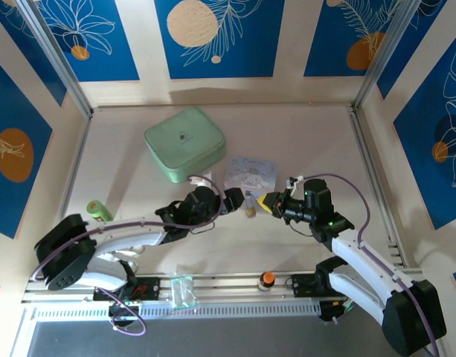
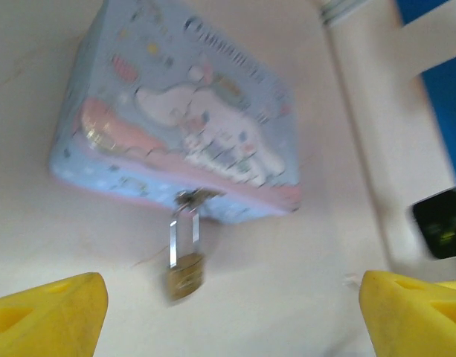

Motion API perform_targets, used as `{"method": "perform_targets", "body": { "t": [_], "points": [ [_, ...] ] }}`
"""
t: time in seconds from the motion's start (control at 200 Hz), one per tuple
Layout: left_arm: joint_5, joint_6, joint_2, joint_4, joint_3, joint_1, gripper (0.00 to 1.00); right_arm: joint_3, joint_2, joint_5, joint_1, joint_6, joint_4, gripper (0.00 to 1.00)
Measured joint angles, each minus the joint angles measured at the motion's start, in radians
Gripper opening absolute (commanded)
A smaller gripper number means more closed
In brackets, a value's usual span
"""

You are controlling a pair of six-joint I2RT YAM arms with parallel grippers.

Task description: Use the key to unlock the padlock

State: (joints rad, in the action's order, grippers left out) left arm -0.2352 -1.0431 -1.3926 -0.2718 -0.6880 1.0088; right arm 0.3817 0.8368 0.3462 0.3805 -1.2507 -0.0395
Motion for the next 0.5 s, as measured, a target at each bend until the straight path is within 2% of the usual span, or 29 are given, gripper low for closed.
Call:
{"method": "perform_targets", "body": {
  "t": [0.065, 0.305, 0.5],
  "points": [
    [-0.002, 0.012, -0.041, 0.028, -0.025, 0.013, 0.76, 0.003, -0.005, 0.003, -0.007, 0.016, 0.029, 0.00],
    [-0.022, 0.033, -0.230, 0.056, -0.132, 0.063, 0.72, 0.003, -0.039, 0.010, -0.045, 0.048, 0.091, 0.00],
    [-0.024, 0.060, -0.332, 0.087, -0.209, 0.067, 0.69, -0.005, -0.103, 0.010, -0.067, 0.071, 0.143, 0.00]
  ]
}}
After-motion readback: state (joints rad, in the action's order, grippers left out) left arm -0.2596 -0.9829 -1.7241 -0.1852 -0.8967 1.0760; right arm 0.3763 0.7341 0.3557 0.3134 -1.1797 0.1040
